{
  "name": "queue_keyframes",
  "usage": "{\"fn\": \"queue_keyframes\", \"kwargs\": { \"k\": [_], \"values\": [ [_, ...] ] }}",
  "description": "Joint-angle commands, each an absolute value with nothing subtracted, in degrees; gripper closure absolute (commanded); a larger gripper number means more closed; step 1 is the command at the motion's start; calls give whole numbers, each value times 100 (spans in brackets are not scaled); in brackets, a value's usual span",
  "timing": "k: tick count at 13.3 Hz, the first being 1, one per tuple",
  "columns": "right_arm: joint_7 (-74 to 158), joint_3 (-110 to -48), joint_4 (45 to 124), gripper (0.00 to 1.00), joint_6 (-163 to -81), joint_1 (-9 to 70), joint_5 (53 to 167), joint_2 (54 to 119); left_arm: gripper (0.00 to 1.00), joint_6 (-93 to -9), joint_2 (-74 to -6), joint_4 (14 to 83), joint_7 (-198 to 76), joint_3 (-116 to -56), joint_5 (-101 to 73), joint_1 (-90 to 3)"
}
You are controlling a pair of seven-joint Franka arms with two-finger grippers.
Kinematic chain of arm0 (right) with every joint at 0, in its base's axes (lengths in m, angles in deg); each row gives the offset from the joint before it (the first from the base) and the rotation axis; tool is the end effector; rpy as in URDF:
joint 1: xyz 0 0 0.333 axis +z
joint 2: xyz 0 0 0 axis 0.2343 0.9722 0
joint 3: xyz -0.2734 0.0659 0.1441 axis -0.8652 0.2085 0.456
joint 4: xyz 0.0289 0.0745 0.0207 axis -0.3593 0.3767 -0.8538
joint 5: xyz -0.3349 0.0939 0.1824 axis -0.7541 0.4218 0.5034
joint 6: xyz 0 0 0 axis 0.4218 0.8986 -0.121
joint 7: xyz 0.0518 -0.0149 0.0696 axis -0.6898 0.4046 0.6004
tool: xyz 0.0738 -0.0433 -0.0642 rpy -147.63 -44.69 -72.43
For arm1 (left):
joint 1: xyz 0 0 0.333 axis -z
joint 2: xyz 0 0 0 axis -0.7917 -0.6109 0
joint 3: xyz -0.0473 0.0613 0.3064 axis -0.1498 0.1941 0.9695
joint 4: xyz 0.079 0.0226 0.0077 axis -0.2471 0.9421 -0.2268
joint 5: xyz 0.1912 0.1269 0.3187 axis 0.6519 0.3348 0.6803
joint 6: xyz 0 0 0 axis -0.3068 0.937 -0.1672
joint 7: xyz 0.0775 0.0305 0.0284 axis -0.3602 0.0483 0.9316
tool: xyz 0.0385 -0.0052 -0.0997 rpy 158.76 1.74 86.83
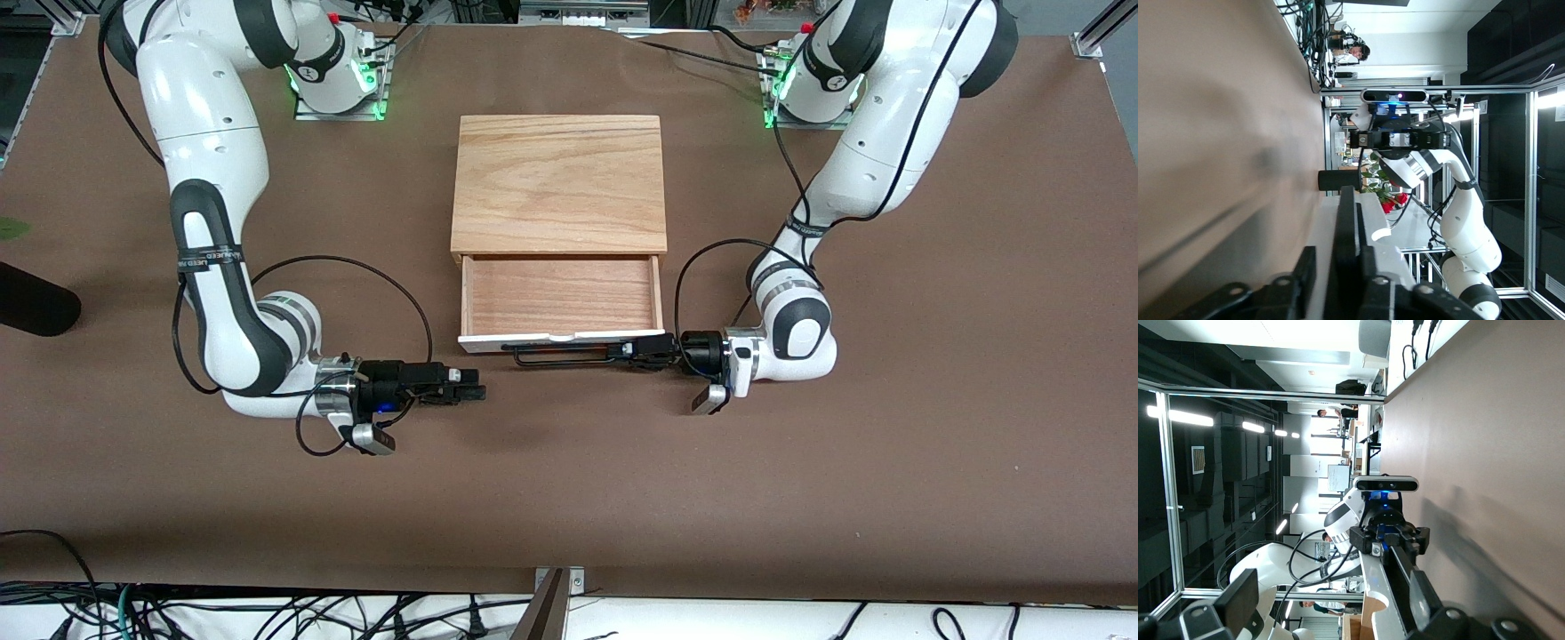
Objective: Pull top drawer with both arms simultaneously
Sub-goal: 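Open the left gripper and the right gripper, releasing the handle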
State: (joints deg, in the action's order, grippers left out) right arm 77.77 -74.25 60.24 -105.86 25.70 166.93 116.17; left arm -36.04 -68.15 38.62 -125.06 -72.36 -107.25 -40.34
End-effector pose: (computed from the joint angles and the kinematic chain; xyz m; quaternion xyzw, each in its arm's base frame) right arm 0.7091 0.2402 0.2273 -0.7250 -0.0332 -0.0047 0.6879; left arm 0.6290 -0.2685 0.1227 0.6974 0.0001 0.0245 0.7162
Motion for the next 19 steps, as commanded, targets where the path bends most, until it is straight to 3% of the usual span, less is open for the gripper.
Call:
{"fn": "queue_keyframes", "kwargs": {
  "k": [1,5,10,15,19],
  "values": [
    [7703,-7406,6037,0,-10562,2515,16674,11543,0,-3956,-7010,3997,-12779,-6970,-10733,-3960],
    [7685,-7652,6037,0,-10589,2533,16060,11289,0,-3956,-6694,4023,-12306,-6970,-10680,-4021],
    [6140,-7942,5862,0,-10606,2586,14542,10718,0,-3956,-5702,4128,-10795,-6961,-9996,-4276],
    [5498,-7942,5800,0,-10554,2594,11267,9866,0,-4649,-3946,5576,-10012,-6952,-8734,-4399],
    [5382,-7942,5861,0,-9730,2665,8846,9224,0,-4616,-2671,5746,-8776,-6961,-5634,-4803]
  ]
}}
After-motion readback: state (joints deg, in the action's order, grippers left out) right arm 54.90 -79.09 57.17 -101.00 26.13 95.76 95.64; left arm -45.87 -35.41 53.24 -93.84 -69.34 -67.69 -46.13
